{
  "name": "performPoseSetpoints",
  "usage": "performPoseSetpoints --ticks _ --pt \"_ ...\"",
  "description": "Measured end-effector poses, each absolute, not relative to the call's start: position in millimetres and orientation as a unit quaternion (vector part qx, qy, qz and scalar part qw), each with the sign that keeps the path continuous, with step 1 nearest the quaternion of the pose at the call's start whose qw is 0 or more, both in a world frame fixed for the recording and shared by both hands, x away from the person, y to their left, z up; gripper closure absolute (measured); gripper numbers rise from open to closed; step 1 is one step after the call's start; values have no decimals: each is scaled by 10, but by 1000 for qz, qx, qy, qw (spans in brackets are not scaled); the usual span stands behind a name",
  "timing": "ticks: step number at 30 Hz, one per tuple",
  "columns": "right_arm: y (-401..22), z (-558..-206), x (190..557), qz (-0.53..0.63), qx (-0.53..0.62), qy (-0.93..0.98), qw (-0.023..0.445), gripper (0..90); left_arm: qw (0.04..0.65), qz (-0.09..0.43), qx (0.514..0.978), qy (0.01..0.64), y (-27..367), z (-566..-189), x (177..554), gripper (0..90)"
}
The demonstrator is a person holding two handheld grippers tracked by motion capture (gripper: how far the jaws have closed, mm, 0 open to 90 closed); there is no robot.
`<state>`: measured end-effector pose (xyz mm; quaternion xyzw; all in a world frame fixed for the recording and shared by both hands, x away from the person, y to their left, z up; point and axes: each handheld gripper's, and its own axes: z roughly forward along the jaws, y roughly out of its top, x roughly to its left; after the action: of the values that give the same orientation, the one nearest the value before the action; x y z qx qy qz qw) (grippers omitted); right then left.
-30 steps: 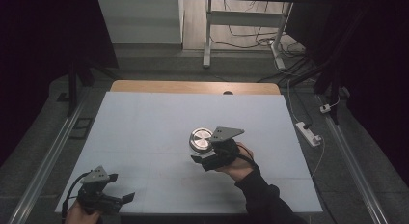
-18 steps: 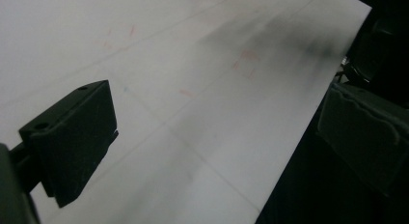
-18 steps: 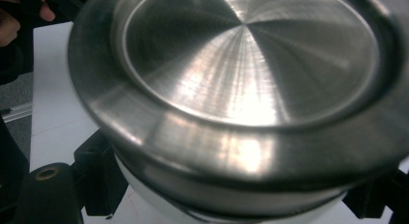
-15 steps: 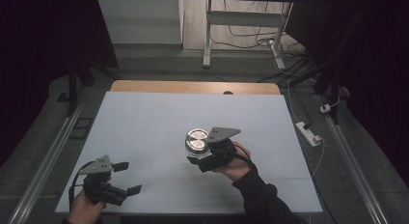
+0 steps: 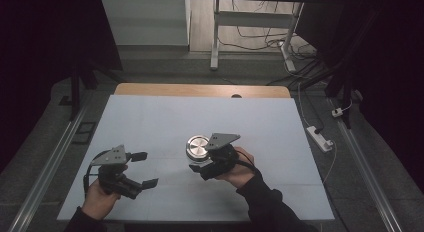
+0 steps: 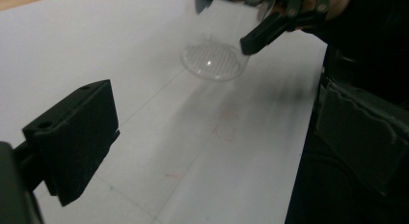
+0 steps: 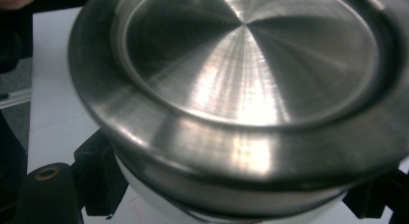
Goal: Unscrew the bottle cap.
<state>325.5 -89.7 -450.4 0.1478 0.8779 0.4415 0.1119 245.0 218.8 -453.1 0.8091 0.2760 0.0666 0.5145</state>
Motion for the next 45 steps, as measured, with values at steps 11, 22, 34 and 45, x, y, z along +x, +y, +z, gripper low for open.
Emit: performPoseSetpoints --ticks 11,22,34,45 --pt "-844 -4566 3266 434 146 882 108 154 517 64 811 265 2107 -4385 2548 19" --pt "-821 -4576 3252 443 145 879 102 154 505 68 828 236 1918 -4212 2725 14" --pt "-814 -4578 3220 450 130 880 77 154 501 33 847 175 1611 -4166 3064 10" --pt "-796 -4567 3151 451 75 889 39 154 500 -20 862 79 1430 -4235 3217 78"
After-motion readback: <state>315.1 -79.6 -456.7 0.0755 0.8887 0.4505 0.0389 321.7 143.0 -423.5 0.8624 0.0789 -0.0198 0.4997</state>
